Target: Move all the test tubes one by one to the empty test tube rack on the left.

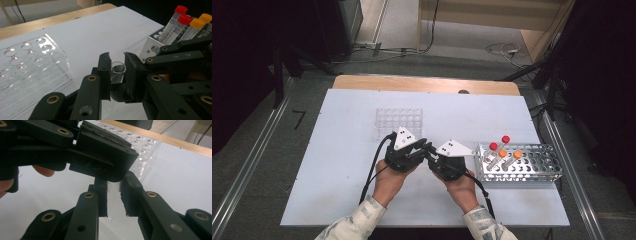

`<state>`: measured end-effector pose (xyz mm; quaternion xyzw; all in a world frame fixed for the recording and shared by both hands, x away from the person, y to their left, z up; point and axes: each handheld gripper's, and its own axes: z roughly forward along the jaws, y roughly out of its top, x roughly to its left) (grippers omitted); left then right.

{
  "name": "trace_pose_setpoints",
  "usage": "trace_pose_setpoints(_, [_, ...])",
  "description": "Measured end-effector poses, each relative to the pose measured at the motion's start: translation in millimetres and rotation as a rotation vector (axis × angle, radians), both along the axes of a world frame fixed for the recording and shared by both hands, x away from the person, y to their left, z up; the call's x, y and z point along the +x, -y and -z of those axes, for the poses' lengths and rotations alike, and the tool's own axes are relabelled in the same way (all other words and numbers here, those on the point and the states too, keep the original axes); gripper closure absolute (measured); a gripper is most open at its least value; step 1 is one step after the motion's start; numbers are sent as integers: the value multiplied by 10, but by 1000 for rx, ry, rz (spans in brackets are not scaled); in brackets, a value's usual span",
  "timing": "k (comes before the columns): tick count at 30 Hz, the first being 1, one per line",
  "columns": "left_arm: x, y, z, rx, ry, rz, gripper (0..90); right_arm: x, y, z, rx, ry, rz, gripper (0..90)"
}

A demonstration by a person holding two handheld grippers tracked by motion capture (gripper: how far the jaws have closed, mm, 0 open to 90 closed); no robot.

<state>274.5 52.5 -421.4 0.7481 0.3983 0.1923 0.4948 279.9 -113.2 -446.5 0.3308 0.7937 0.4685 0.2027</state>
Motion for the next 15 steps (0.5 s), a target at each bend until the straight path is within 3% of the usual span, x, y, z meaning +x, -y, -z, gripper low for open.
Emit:
trace_pose_setpoints(4, [8,5,-19,-5,9,1,765,-1,13,-13,5,3,1,718])
trace_pose_setpoints(8, [22,-4,-38,-5,13,-2,765,-4,46,-34,34,-15,-45,556])
trace_pose_setpoints(11, [82,-25,-87,-18,18,-20,766,-26,75,-56,35,-21,-48,496])
trace_pose_setpoints(15, [173,-57,-180,-5,26,-55,766,-60,142,-78,36,-19,-56,465])
